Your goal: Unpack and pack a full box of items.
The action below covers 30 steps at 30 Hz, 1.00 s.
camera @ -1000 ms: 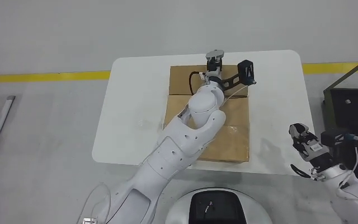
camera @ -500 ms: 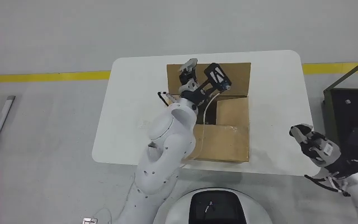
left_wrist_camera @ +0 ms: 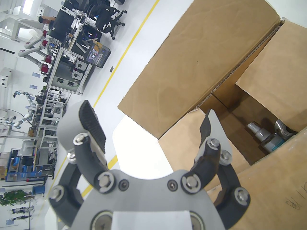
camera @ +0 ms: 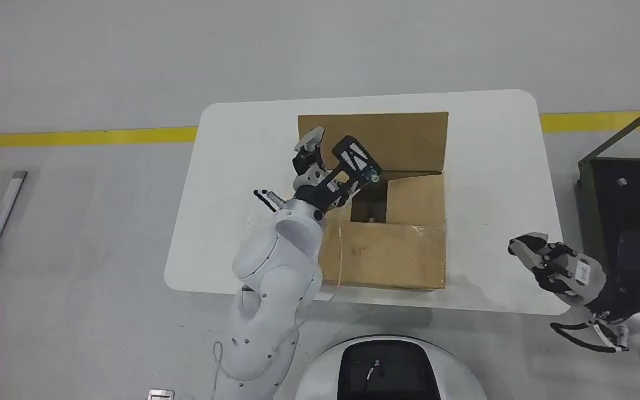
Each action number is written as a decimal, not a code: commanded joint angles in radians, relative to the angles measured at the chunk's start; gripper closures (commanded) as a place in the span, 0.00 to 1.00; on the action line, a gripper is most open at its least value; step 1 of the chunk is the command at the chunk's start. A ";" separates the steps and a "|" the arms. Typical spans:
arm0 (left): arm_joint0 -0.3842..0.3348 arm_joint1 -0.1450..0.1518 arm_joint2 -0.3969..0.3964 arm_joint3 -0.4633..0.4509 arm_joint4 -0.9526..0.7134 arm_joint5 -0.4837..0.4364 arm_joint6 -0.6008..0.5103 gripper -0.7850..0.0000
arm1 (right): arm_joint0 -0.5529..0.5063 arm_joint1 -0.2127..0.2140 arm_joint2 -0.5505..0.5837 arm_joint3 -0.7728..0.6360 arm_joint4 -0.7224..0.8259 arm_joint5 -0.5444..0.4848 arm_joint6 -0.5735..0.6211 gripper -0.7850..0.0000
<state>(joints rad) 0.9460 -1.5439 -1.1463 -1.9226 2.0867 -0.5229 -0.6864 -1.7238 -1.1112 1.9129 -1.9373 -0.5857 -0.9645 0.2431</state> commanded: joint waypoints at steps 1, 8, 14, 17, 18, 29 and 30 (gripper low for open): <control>0.000 0.000 0.000 0.000 0.000 0.000 0.000 0.00 | 0.002 0.000 0.001 -0.004 -0.004 0.006 0.001 1.00; 0.000 0.000 0.000 0.000 0.000 0.000 0.000 0.00 | 0.047 0.014 -0.019 -0.089 -0.006 0.089 0.128 1.00; 0.000 0.000 0.000 0.000 0.000 0.000 0.000 0.00 | 0.165 0.036 -0.116 -0.074 0.083 0.198 0.367 1.00; 0.000 0.000 0.000 0.000 0.000 0.000 0.000 0.00 | 0.262 0.048 -0.163 -0.028 0.199 0.259 0.492 1.00; 0.000 0.000 0.000 0.000 0.000 0.000 0.000 0.00 | 0.291 0.052 -0.166 -0.020 0.213 0.283 0.531 1.00; 0.000 0.000 0.000 0.000 0.000 0.000 0.000 0.00 | 0.421 0.072 -0.199 0.028 0.328 0.334 0.708 0.00; 0.000 0.000 0.000 0.000 0.000 0.000 0.000 0.00 | 0.421 0.072 -0.199 0.028 0.328 0.334 0.708 0.00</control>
<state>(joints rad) 0.9460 -1.5439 -1.1463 -1.9227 2.0868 -0.5230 -0.6865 -1.3029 -1.0393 1.7140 -1.9096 -0.2580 -0.6301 0.9515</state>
